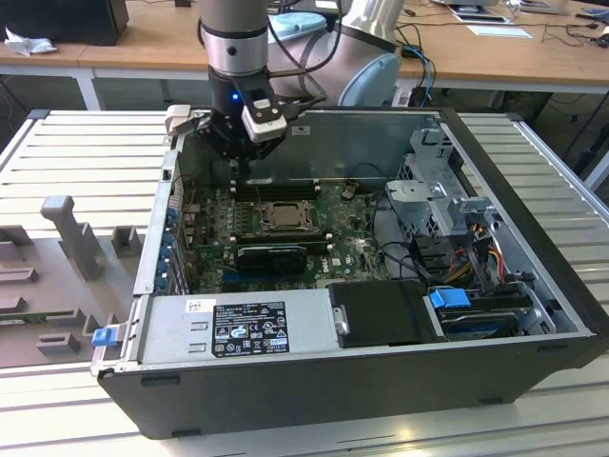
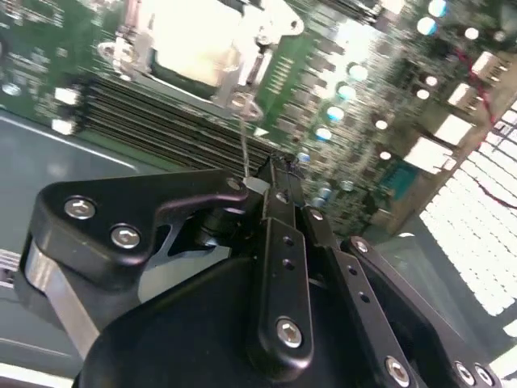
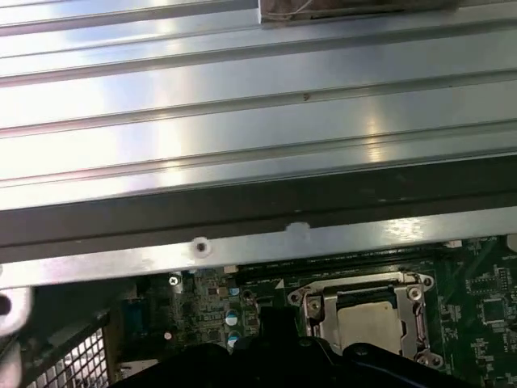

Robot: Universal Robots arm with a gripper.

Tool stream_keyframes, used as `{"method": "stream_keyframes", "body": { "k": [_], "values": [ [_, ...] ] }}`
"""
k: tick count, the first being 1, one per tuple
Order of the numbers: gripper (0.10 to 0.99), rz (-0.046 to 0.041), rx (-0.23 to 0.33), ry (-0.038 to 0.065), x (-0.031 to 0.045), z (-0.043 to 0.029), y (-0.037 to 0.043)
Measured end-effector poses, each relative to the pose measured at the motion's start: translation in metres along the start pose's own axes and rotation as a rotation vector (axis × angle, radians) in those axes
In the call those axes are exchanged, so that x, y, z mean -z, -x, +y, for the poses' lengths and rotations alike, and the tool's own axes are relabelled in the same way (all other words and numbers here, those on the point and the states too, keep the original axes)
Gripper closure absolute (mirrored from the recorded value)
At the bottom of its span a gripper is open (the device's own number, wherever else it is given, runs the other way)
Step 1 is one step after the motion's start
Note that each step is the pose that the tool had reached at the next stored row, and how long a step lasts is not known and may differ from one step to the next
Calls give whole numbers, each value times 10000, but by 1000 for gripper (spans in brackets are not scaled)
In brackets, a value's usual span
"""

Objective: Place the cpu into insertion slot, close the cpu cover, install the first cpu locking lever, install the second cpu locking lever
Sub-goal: 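Install the first cpu locking lever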

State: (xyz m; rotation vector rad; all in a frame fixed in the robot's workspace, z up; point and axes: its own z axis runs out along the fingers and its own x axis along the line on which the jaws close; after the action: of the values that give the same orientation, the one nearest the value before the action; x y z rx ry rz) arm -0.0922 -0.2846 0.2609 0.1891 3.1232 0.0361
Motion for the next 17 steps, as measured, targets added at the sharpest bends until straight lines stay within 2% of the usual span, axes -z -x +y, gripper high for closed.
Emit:
{"method": "stream_keyframes", "body": {
  "k": [1,2,5,8,9,11,14,17],
  "values": [
    [980,0,0,0,-2,14,110],
    [980,0,1,1,-3,20,165],
    [980,3,2,25,-3,29,247],
    [980,-34,0,405,-4,10,249],
    [980,-40,5,503,-5,8,249],
    [980,-52,169,533,-25,7,249],
    [980,-16,946,541,-60,6,251],
    [980,-16,1039,542,-95,14,300]
  ]
}}
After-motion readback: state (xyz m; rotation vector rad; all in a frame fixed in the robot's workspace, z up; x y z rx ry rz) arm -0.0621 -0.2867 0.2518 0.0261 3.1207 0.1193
